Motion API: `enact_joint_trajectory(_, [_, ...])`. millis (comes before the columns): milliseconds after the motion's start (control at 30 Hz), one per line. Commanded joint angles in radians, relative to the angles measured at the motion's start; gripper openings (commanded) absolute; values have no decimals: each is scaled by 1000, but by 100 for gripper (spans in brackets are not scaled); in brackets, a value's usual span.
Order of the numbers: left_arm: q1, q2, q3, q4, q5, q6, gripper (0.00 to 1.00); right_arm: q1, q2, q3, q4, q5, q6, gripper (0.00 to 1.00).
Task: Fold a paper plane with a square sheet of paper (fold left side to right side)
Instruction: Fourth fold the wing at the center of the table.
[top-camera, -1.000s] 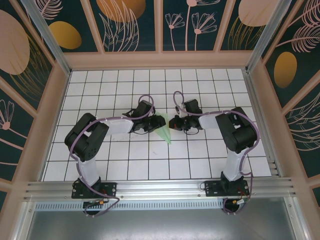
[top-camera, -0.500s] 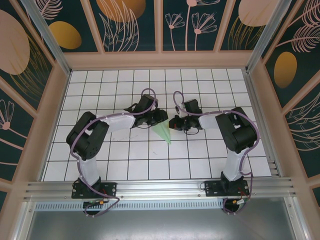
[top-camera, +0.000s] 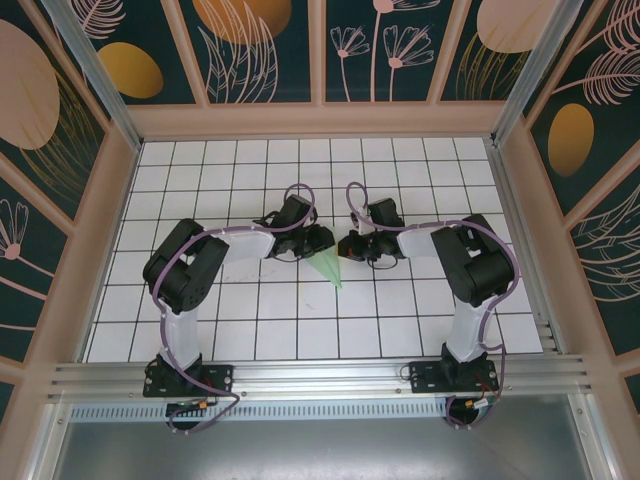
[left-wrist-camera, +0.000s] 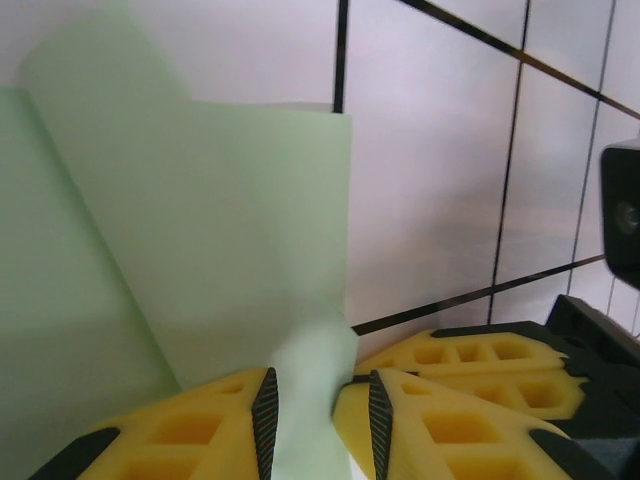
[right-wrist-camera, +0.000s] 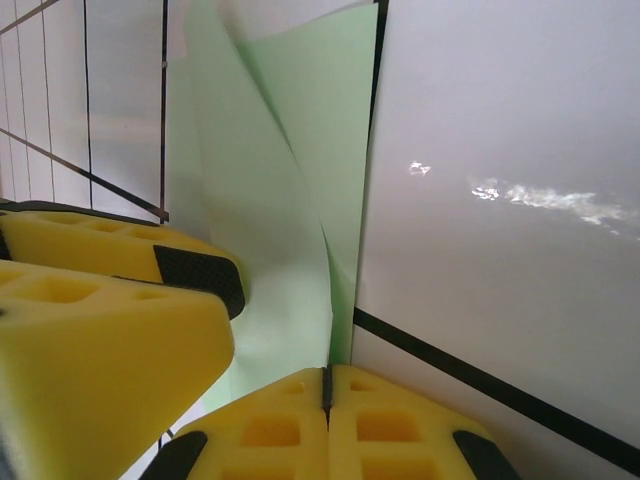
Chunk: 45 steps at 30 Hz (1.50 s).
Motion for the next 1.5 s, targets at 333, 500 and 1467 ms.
enact_joint_trajectory(333, [4, 38, -93, 27, -40, -17, 33, 18, 5, 43, -84, 58, -33, 6])
enact_joint_trajectory(500, [3, 38, -106, 32, -42, -19, 34, -4, -87, 70, -127, 104, -51, 18])
enact_joint_trajectory(1467, [4, 27, -103, 8, -59, -12, 33, 137, -216, -98, -108, 19, 26, 17])
